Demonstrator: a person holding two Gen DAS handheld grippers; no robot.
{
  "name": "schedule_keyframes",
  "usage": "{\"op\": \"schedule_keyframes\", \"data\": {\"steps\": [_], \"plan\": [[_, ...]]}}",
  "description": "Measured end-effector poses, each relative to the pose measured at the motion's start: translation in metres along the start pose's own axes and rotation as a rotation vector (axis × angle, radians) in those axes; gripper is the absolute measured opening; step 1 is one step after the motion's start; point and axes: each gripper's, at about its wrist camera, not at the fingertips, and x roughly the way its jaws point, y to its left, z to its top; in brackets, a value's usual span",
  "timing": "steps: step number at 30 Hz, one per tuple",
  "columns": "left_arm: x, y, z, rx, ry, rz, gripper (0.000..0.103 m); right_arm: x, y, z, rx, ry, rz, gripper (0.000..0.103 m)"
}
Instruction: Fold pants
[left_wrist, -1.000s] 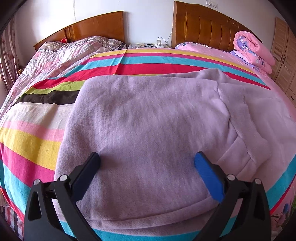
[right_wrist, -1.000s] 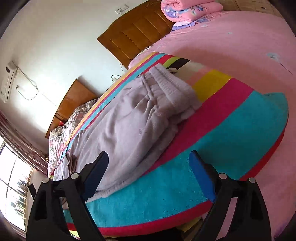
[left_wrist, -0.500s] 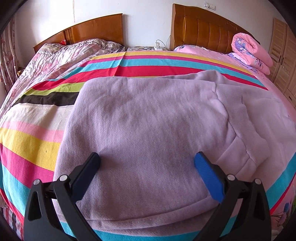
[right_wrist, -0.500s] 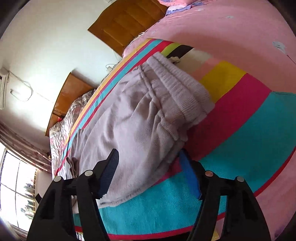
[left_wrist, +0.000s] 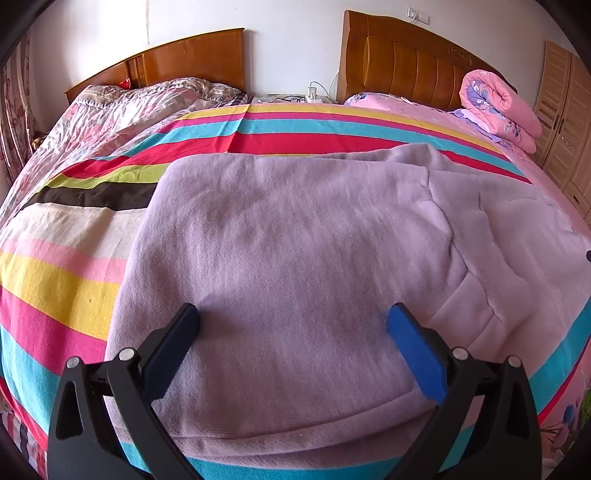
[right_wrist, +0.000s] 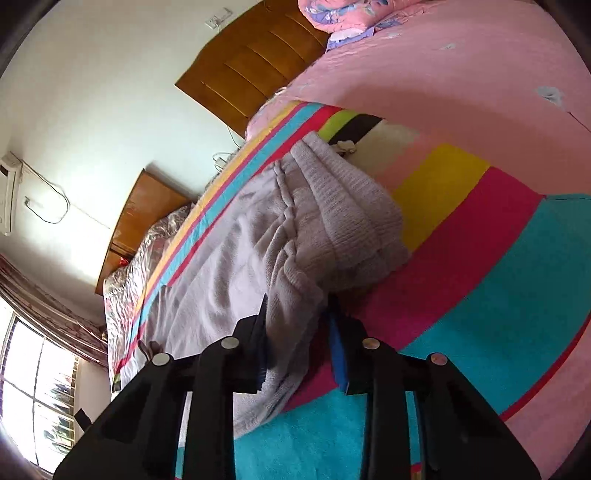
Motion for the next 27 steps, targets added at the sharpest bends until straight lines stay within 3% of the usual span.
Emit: {"op": "schedule_keyframes", "data": {"steps": [2, 4, 6, 9, 12, 14, 17, 18, 19, 21, 25, 27], "plan": [[-0.004, 0.002, -0.001, -0.014, -0.01, -0.005, 0.102, -0.01, 0.038, 0.002, -0.105, -0.063, -0.024, 0.026], [-0.016, 0.01, -0.001, -0.061, -0.038, -0.037, 0.101, -0.021, 0.099, 0.0, -0.307, -0.131, -0.07, 0.026], [-0.045, 0.028, 0.002, -0.14, -0.121, -0.091, 0.101, -0.024, 0.171, -0.015, -0.535, -0.188, -0.084, 0.026], [-0.092, 0.06, 0.009, -0.208, -0.248, -0.068, 0.101, -0.012, 0.279, -0.071, -0.902, -0.247, -0.077, 0.026], [-0.124, 0.087, 0.009, -0.262, -0.315, -0.032, 0.102, 0.024, 0.357, -0.173, -1.298, -0.233, -0.075, 0.025], [-0.134, 0.101, 0.005, -0.291, -0.318, -0.041, 0.102, 0.057, 0.375, -0.245, -1.528, -0.201, -0.077, 0.025], [-0.133, 0.117, -0.004, -0.322, -0.273, -0.097, 0.101, 0.101, 0.362, -0.335, -1.753, -0.064, -0.063, 0.025], [-0.13, 0.12, -0.007, -0.328, -0.253, -0.13, 0.101, 0.114, 0.35, -0.356, -1.819, -0.05, -0.091, 0.024], [-0.126, 0.123, -0.01, -0.333, -0.234, -0.159, 0.101, 0.116, 0.342, -0.369, -1.855, -0.122, -0.127, 0.024], [-0.119, 0.125, -0.013, -0.34, -0.202, -0.24, 0.101, 0.112, 0.34, -0.37, -1.841, -0.168, -0.137, 0.024], [-0.097, 0.123, -0.004, -0.392, -0.102, -0.522, 0.101, 0.099, 0.343, -0.363, -1.812, -0.218, -0.096, 0.024], [-0.084, 0.112, 0.006, -0.376, -0.048, -0.599, 0.101, 0.09, 0.341, -0.361, -1.793, -0.244, -0.074, 0.023]]}}
